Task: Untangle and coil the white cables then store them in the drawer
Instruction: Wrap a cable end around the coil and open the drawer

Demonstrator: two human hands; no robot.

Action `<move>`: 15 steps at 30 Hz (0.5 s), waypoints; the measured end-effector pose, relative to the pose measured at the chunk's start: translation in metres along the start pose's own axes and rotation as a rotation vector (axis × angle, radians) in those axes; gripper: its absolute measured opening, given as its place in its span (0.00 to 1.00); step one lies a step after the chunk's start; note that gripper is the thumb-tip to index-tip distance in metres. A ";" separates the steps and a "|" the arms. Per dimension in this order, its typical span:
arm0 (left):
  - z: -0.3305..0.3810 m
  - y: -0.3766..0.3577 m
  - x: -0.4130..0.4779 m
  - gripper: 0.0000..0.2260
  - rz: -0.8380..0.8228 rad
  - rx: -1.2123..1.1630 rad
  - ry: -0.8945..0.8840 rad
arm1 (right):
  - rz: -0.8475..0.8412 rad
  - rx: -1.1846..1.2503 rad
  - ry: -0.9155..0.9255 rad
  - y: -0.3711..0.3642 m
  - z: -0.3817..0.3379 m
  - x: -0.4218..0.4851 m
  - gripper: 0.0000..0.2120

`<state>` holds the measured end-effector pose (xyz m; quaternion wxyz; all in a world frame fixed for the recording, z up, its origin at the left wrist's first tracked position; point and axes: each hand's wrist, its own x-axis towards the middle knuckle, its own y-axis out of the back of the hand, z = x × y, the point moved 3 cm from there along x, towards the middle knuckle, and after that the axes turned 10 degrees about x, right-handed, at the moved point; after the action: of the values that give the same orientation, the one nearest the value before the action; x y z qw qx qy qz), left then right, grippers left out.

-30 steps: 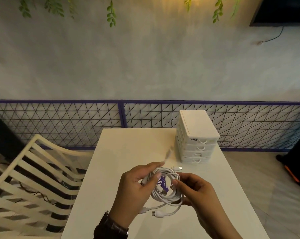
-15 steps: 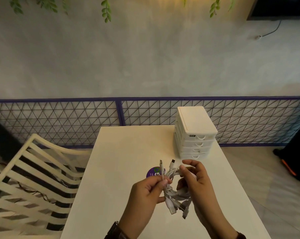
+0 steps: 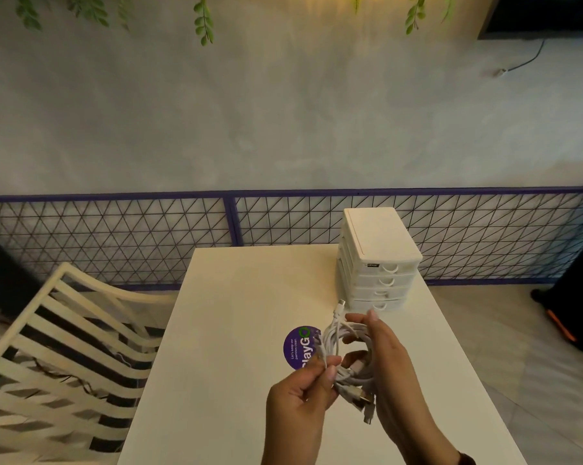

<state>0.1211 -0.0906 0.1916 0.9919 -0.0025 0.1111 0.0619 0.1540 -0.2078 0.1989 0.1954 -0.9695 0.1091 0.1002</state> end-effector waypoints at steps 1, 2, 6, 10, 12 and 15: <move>0.001 0.001 0.000 0.17 0.020 -0.018 0.001 | -0.018 0.008 -0.016 0.001 0.000 0.001 0.16; 0.003 0.002 0.001 0.16 0.037 -0.032 -0.003 | -0.020 0.012 -0.012 0.001 0.000 0.001 0.16; 0.010 0.000 0.000 0.16 0.055 -0.044 -0.050 | 0.024 0.169 0.034 0.004 0.004 0.000 0.14; 0.007 -0.007 -0.005 0.15 0.029 -0.025 -0.038 | 0.055 0.183 0.008 0.005 0.001 -0.005 0.12; 0.003 -0.007 -0.005 0.16 0.038 -0.029 -0.028 | 0.042 0.156 0.027 0.001 0.000 -0.006 0.12; 0.001 -0.007 -0.003 0.18 0.061 0.002 -0.039 | 0.018 0.087 0.058 -0.007 0.003 -0.008 0.09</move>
<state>0.1192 -0.0980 0.1927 0.9915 0.0033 0.0920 0.0921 0.1475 -0.1986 0.2012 0.2334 -0.9614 0.1279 0.0691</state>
